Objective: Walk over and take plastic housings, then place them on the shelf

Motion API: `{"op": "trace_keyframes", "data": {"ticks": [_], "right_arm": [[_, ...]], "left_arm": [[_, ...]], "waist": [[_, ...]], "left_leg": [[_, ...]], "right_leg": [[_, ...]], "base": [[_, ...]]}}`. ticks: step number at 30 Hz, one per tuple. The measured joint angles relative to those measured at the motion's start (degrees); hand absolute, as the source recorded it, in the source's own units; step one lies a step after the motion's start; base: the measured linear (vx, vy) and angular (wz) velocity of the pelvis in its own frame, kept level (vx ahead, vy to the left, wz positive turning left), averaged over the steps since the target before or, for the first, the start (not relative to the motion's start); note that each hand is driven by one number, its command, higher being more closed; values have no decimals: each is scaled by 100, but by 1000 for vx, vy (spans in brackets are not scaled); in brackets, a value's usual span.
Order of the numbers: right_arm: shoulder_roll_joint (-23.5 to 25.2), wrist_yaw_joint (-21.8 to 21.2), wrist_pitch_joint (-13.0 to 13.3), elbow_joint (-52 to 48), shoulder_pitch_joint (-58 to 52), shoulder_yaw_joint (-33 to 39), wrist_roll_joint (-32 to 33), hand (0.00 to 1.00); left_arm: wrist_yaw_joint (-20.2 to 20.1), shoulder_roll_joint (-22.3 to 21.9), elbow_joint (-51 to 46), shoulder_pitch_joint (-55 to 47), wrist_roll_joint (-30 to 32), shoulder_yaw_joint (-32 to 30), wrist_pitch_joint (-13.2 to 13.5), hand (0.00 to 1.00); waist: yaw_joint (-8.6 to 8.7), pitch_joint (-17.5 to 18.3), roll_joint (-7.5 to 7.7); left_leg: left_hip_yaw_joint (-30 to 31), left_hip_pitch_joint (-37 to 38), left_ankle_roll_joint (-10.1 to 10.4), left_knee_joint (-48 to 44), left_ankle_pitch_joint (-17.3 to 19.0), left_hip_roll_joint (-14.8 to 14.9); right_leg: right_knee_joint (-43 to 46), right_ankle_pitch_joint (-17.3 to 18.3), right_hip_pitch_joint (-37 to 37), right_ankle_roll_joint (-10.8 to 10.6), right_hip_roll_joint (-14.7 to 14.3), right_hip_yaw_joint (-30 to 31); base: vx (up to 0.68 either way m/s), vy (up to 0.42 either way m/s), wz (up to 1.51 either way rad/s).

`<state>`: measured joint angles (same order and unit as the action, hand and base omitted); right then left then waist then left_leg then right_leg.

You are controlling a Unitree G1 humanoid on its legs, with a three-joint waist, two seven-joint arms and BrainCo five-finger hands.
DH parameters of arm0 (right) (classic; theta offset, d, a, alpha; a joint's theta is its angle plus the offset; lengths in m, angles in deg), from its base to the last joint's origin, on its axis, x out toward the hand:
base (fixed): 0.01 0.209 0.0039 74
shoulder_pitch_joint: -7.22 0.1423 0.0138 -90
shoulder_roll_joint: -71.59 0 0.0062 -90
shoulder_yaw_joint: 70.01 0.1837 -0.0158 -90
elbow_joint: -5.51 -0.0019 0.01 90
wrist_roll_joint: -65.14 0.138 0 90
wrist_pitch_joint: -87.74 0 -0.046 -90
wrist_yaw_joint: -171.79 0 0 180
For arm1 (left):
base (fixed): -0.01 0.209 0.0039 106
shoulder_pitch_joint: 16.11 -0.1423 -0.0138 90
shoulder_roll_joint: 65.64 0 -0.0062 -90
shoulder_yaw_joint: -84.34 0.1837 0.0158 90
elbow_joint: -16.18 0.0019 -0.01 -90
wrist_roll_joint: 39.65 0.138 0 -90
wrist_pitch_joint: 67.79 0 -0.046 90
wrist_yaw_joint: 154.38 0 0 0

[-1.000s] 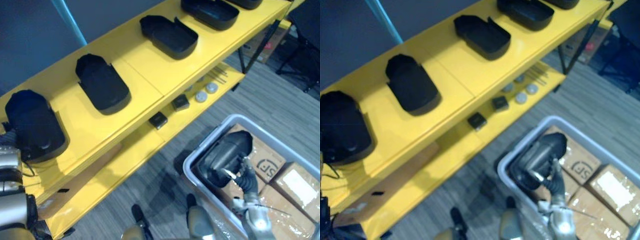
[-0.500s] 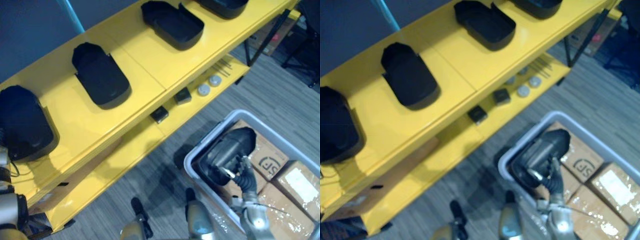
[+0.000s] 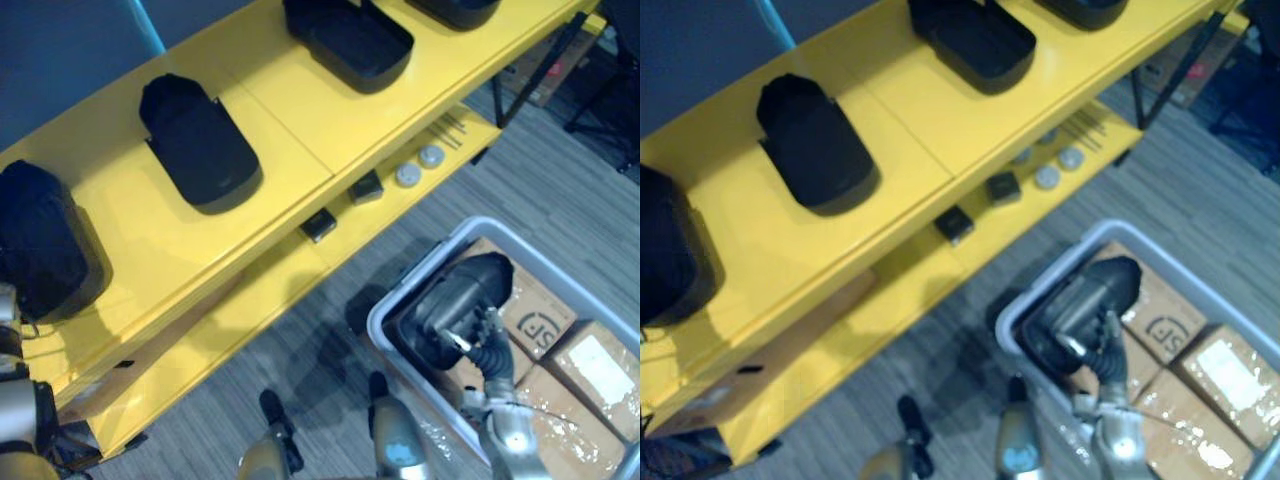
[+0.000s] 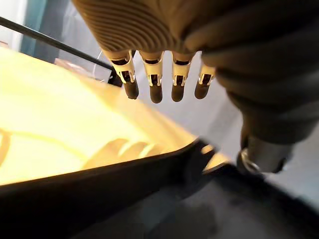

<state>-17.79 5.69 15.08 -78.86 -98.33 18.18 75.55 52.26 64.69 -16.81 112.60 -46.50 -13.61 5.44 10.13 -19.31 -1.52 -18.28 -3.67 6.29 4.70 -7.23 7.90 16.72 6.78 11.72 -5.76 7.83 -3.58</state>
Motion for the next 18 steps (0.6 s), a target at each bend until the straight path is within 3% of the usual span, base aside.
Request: {"op": "trace_keyframes", "data": {"ticks": [3,7,10,12,16,18], "right_arm": [[58,10,16,0,-12,-27,-5,0],[241,111,173,0,-163,-235,-34,0],[332,138,269,1,-238,-300,-62,0],[441,267,300,1,-252,-318,-76,0],[497,403,306,-2,-199,-373,-166,0],[560,519,306,-14,-219,-388,-177,0]], "left_arm": [[371,-1,-210,119,-8,1,321,0],[965,-1,-1037,183,-117,1,1095,0],[1181,-44,-1548,148,-127,0,1503,0],[1377,-108,-2501,-245,-115,-36,1866,0],[1361,-541,-4090,-1093,43,-471,2073,0],[1275,-815,-5310,-1923,225,-801,2137,0]], "waist": [[5,0,0],[-23,3,4],[-41,10,6],[-149,101,22],[-390,393,23],[-498,742,34]], "left_leg": [[38,22,0,0,0,0],[86,218,-23,1,20,2],[217,267,-25,2,25,2],[312,278,-19,3,29,4],[374,370,-5,4,39,-10],[442,396,-5,5,39,-20]], "right_leg": [[-28,0,-69,0,6,-65],[-173,12,-389,-12,16,-155],[-326,-1,-592,-34,25,-291],[-487,-55,-744,-53,26,-409],[-836,-182,-1085,-68,25,-570],[-1076,-220,-1314,-63,19,-734]], "base": [[5,-1,7],[-3,3,8],[3,1,19],[41,-4,24],[70,-4,16],[89,-24,29]]}}
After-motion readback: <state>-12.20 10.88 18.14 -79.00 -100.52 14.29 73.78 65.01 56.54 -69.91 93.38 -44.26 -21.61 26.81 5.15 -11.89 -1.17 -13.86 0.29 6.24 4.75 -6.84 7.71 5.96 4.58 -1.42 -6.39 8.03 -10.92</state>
